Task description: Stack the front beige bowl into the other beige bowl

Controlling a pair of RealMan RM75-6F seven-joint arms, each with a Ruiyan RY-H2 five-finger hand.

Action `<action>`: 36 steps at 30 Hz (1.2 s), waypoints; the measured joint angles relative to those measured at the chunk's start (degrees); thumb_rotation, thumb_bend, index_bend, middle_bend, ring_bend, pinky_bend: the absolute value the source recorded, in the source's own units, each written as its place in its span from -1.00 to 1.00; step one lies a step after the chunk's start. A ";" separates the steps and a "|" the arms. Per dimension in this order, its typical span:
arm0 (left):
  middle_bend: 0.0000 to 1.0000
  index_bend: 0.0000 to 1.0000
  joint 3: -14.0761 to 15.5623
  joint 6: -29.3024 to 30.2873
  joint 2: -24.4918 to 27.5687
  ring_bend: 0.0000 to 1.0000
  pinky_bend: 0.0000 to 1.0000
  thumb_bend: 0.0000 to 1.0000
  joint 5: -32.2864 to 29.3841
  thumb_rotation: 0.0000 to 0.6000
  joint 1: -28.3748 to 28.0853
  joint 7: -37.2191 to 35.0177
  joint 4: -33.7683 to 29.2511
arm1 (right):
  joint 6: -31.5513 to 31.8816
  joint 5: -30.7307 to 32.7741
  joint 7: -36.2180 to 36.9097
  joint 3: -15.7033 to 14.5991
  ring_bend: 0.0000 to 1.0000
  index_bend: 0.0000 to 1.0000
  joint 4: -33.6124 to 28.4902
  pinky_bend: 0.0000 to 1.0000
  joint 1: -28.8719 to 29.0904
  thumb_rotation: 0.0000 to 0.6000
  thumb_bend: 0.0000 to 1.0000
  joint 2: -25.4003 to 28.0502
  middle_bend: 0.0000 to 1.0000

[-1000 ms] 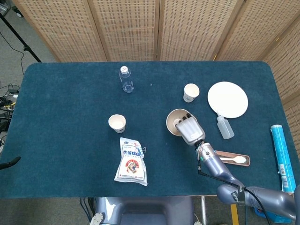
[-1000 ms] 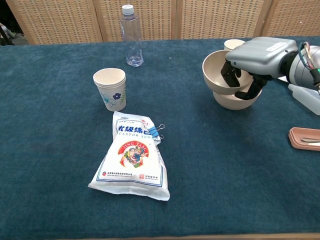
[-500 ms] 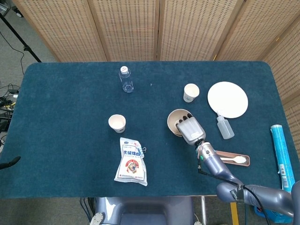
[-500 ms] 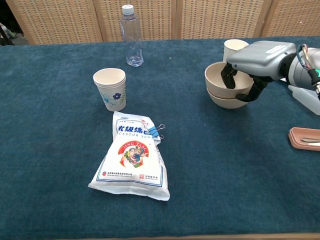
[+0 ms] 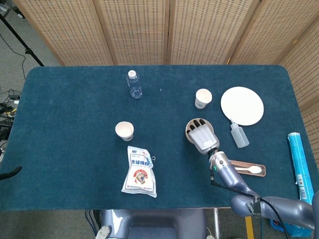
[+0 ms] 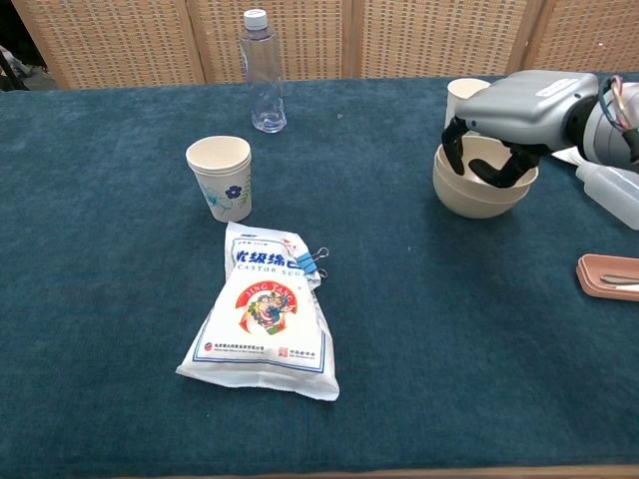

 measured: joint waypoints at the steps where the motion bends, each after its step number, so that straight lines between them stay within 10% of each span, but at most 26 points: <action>1: -1.00 -1.00 0.01 -0.05 0.00 -1.00 -1.00 -1.00 -0.01 1.00 -0.01 0.04 0.01 | 0.47 -0.26 0.01 -0.01 -0.67 -0.18 -0.73 -0.64 -0.05 1.00 0.29 0.35 -0.40; 14: -1.00 -1.00 0.07 0.28 0.22 -1.00 -1.00 -1.00 0.23 1.00 0.17 -0.38 -0.09 | 5.68 -4.14 -0.03 -1.06 -0.67 -0.26 -9.59 -0.66 -1.59 1.00 0.29 5.25 -0.45; 19: -1.00 -1.00 0.26 0.33 0.19 -1.00 -1.00 -1.00 0.64 1.00 0.18 -0.24 -0.16 | 7.90 -9.00 2.59 -2.59 -0.96 -0.72 -10.86 -0.91 -3.75 1.00 0.29 6.84 -0.89; 22: -1.00 -1.00 0.42 0.72 0.21 -1.00 -1.00 -1.00 1.02 1.00 0.33 -0.12 -0.36 | 8.88 -12.46 6.02 -4.72 -1.00 -0.99 -10.13 -1.00 -6.00 1.00 0.29 7.67 -1.00; 36: -1.00 -1.00 0.67 1.02 0.15 -1.00 -1.00 -1.00 1.27 1.00 0.58 0.61 -0.84 | 10.64 -22.38 19.05 -10.93 -1.00 -1.00 2.48 -1.00 -14.43 1.00 0.29 6.65 -1.00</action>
